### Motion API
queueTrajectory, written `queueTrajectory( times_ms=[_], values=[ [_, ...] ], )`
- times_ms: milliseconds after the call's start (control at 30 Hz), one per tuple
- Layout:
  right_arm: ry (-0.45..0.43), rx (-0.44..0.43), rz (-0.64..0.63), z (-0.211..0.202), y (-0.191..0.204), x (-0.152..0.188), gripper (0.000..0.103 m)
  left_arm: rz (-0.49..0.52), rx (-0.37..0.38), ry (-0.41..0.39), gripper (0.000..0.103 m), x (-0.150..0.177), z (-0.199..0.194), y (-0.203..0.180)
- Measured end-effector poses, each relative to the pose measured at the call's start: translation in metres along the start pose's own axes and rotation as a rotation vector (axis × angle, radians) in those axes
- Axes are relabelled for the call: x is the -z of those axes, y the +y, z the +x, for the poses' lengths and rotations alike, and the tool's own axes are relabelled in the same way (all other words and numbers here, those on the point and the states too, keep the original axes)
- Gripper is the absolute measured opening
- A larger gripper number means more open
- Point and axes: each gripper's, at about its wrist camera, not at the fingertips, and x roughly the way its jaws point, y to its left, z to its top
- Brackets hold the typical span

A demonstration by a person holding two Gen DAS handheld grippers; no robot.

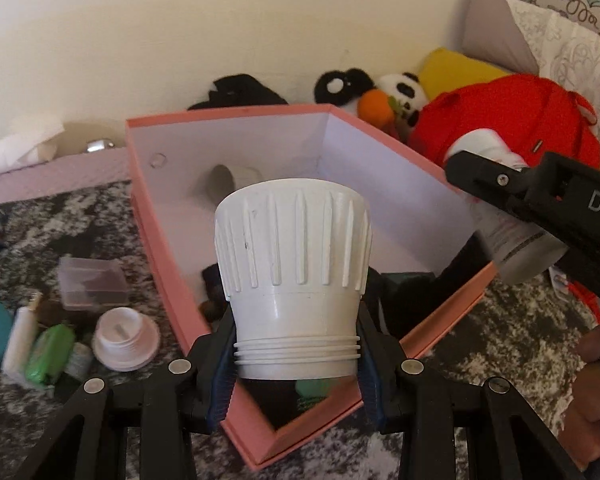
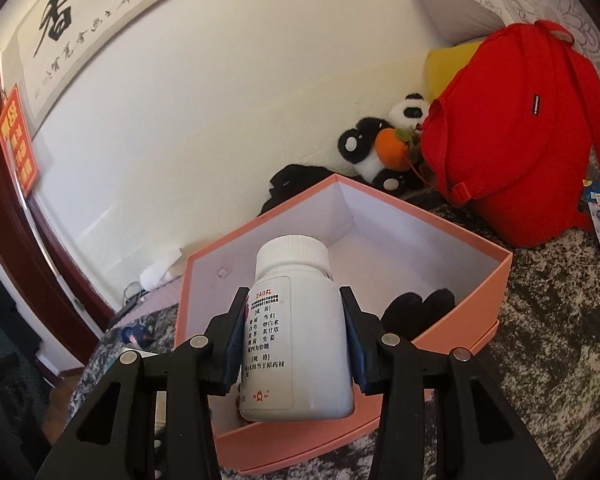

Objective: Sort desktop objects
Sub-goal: 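Carry ribbed cup and pill bottle into the pink box and open both grippers, then withdraw both grippers from the box back over the bed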

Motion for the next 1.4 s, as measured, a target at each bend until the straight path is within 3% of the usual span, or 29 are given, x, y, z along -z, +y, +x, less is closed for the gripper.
queueTrajectory(
  times_ms=[33,100,133,167,200,433,800,1067,1400],
  values=[
    [0.009,-0.008,0.004,0.003,-0.001,-0.001,0.051,0.0,0.014,-0.002,0.055,0.0,0.003,-0.002],
    [0.004,-0.028,0.022,0.004,-0.004,-0.003,0.071,-0.003,0.058,-0.014,0.09,-0.001,0.005,-0.005],
    [-0.001,-0.039,0.031,0.004,-0.005,-0.004,0.088,-0.006,0.075,-0.023,0.092,-0.002,0.004,-0.008],
    [-0.005,-0.049,0.041,0.003,-0.006,-0.005,0.094,-0.016,0.048,-0.037,0.096,-0.002,0.004,-0.009],
    [-0.01,-0.06,0.051,0.003,-0.007,-0.006,0.094,-0.011,0.046,-0.04,0.097,-0.002,0.004,-0.01],
    [-0.024,-0.105,0.123,0.001,-0.017,-0.01,0.094,0.006,0.034,-0.04,0.097,0.0,0.001,-0.013],
    [-0.031,-0.121,0.05,-0.006,0.014,-0.006,0.094,-0.046,0.001,-0.003,0.097,0.005,-0.01,0.01],
    [-0.016,-0.157,-0.001,0.0,0.047,0.002,0.094,-0.058,-0.128,0.009,0.097,0.017,-0.038,0.059],
    [0.032,-0.247,-0.074,0.019,0.123,0.033,0.094,-0.171,-0.355,0.058,0.097,0.048,-0.08,0.167]
  ],
)
